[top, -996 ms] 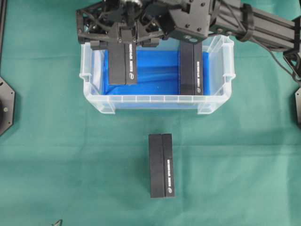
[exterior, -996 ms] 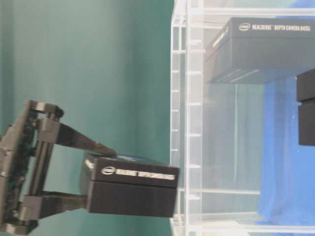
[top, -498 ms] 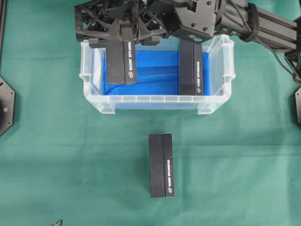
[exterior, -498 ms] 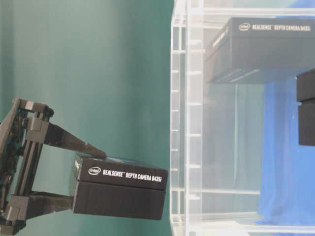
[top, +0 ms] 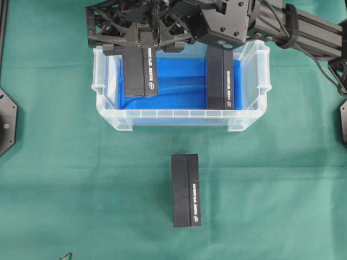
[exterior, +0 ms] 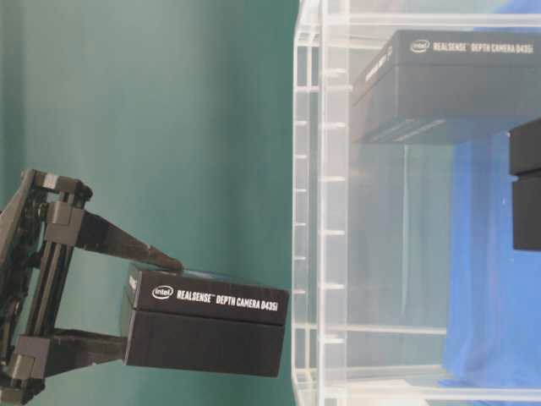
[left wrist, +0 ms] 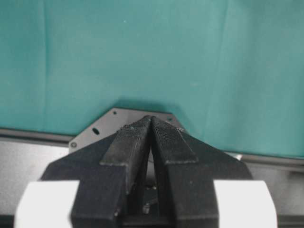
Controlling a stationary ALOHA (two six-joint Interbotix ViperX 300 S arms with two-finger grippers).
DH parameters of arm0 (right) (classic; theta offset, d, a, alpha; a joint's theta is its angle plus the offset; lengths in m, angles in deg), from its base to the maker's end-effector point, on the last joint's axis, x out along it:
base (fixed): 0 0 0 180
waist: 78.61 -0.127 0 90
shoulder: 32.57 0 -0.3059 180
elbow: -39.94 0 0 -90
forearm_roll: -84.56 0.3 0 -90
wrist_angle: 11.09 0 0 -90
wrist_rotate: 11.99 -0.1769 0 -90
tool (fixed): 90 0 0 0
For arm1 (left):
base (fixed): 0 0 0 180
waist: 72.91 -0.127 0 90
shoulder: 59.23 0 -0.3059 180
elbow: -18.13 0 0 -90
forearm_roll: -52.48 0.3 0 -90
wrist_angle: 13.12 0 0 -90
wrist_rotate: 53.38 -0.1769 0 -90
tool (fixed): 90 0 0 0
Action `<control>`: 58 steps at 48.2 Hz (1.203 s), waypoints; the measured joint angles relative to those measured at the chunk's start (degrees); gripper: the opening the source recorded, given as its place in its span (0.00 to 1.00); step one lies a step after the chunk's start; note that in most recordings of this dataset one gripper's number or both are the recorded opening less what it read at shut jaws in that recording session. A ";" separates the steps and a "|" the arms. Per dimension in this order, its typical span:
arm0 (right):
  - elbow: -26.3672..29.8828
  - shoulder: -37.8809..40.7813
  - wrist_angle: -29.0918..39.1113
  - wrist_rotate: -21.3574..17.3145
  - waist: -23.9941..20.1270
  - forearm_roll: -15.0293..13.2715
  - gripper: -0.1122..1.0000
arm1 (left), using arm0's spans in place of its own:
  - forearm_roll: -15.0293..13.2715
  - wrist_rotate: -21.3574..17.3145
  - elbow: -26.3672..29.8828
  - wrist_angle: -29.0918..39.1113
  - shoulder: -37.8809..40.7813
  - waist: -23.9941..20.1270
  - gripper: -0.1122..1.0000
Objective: Take the box out of the case with the right arm.
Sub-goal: 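Lift the left box upward out of the case, then carry the box forward over the case wall and lower it onto the table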
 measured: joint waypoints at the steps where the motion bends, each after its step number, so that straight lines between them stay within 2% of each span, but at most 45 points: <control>1: 0.00 0.00 0.00 0.09 0.09 -0.09 0.72 | 0.09 0.00 0.00 0.00 0.00 0.00 0.10; 38: 0.00 0.00 0.00 0.00 -0.35 -0.62 0.72 | 0.09 0.00 0.09 0.00 0.00 0.00 0.10; 46: 0.00 0.00 0.00 -0.09 -1.32 -0.62 0.72 | 0.00 0.00 0.00 0.00 0.00 0.00 0.10; 58: 0.00 0.00 0.09 -2.37 -4.92 -1.32 0.72 | 0.00 0.00 0.00 0.09 0.00 0.00 0.10</control>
